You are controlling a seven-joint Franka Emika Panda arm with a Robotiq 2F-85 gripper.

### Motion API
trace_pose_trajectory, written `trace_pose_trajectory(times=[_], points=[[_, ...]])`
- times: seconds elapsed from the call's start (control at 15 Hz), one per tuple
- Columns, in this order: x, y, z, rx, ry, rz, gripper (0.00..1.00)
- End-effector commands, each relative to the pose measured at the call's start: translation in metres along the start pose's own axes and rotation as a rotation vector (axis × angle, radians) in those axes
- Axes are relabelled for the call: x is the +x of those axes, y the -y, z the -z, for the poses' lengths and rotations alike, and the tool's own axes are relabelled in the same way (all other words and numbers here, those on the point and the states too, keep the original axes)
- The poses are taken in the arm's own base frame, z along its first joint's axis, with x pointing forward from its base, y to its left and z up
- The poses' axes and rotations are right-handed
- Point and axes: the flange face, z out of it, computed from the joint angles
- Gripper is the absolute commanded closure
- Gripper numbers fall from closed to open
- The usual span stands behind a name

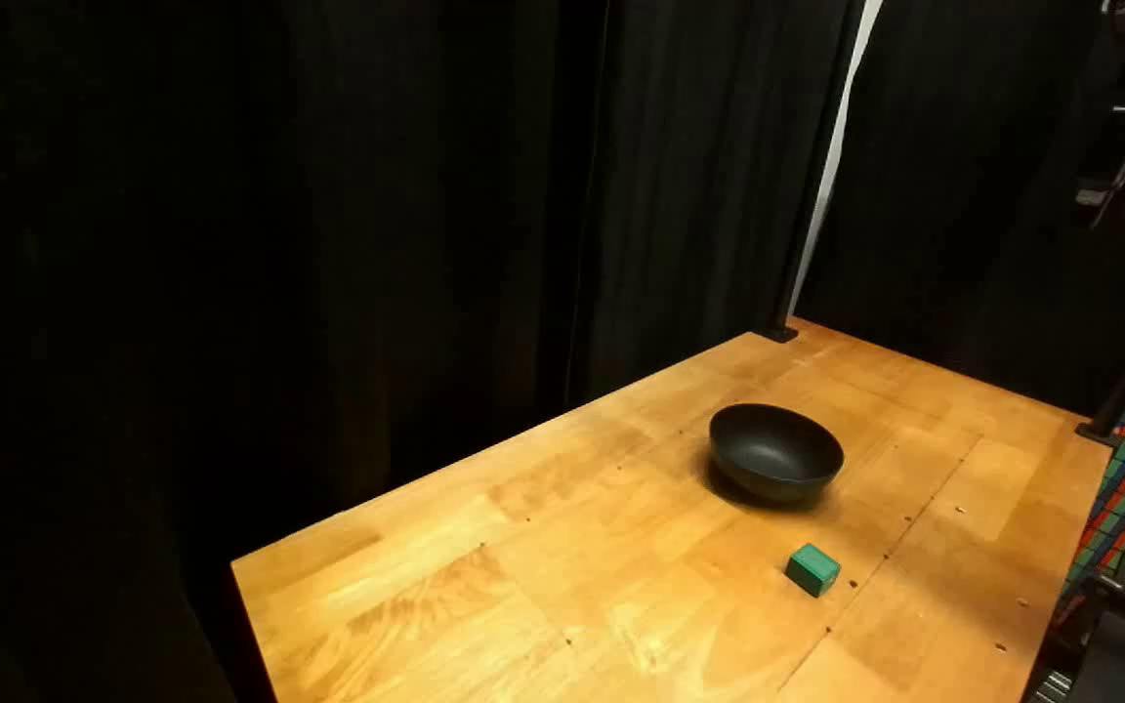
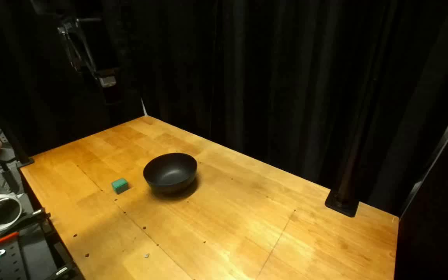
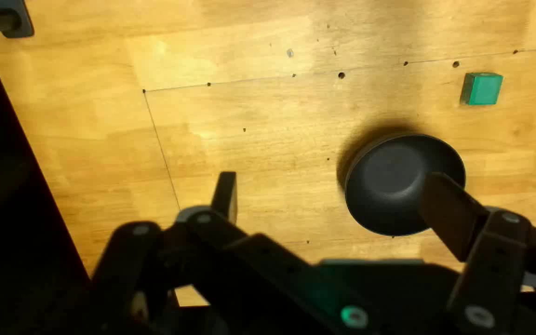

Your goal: Pick up the green object from the table and put it in the bowl

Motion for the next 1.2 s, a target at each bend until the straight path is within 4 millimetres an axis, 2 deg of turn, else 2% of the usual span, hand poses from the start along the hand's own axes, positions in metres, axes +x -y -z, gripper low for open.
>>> trace_pose_trajectory(times=[0.0, 0.4, 0.53, 0.67, 0.8, 1.07, 1.13], points=[[0.001, 0.0, 0.002, -0.001, -0.003, -0.001, 0.0], [0.0, -0.001, 0.006, -0.002, -0.011, -0.002, 0.0], [-0.004, 0.018, -0.013, 0.017, 0.026, 0.026, 0.0], [-0.013, 0.043, -0.042, 0.048, 0.084, 0.074, 0.0], [-0.025, 0.073, -0.074, 0.072, 0.137, 0.112, 0.0], [-0.046, 0.136, -0.134, 0.099, 0.121, 0.122, 0.0], [-0.018, 0.151, -0.133, 0.103, 0.088, 0.113, 0.0]])
